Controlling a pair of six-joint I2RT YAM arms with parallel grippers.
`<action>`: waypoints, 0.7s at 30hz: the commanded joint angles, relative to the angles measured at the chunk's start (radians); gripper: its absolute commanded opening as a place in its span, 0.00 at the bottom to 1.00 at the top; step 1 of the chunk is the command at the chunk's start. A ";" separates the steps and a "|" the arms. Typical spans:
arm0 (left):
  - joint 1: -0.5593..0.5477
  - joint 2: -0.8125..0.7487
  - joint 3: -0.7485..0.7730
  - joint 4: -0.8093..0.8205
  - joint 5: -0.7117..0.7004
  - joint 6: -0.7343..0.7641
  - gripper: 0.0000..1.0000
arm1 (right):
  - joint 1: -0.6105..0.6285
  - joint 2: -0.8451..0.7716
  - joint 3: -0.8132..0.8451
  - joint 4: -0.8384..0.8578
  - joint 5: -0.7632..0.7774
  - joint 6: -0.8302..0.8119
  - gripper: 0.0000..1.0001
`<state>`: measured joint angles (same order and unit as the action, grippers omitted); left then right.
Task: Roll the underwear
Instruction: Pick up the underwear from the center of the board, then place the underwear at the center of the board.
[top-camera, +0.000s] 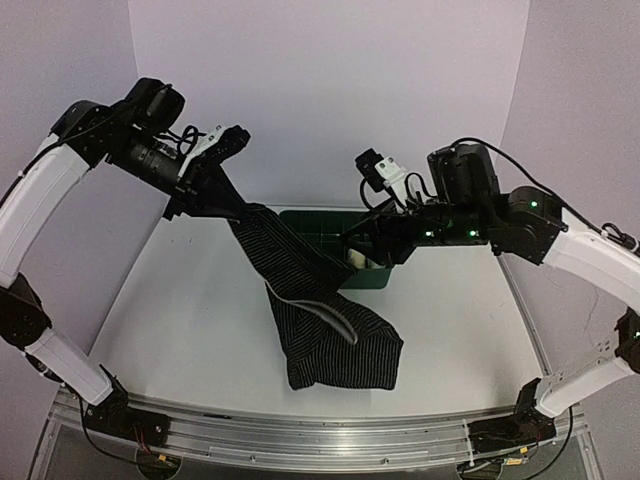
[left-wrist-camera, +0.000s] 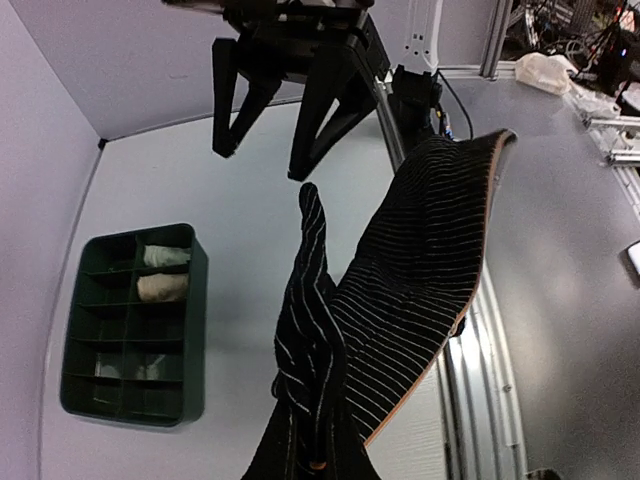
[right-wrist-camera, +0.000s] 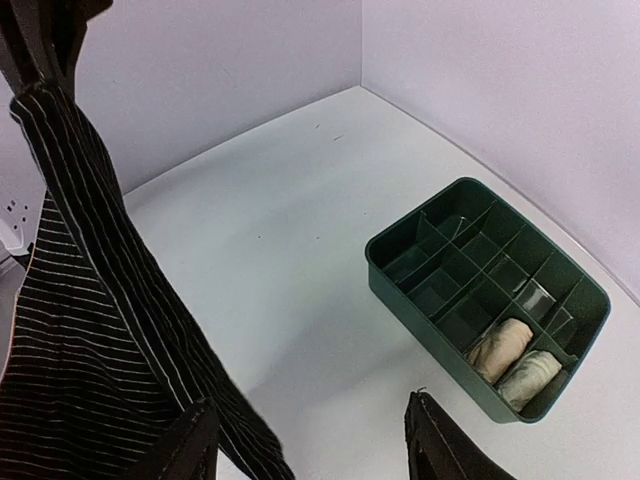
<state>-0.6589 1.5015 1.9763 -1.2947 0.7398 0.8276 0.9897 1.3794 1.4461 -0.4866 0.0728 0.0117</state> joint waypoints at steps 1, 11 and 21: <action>0.017 0.004 -0.193 0.002 0.031 -0.152 0.00 | 0.002 -0.067 -0.084 0.029 0.048 -0.022 0.60; 0.238 0.062 -0.645 0.205 -0.069 -0.199 0.00 | 0.026 0.066 -0.179 0.039 -0.026 0.016 0.58; 0.266 0.032 -0.747 0.246 -0.139 -0.138 0.00 | 0.063 0.492 -0.067 0.363 -0.153 -0.125 0.59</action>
<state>-0.3939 1.5811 1.2335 -1.0897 0.6190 0.6656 1.0372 1.7865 1.3335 -0.3932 0.0245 -0.0251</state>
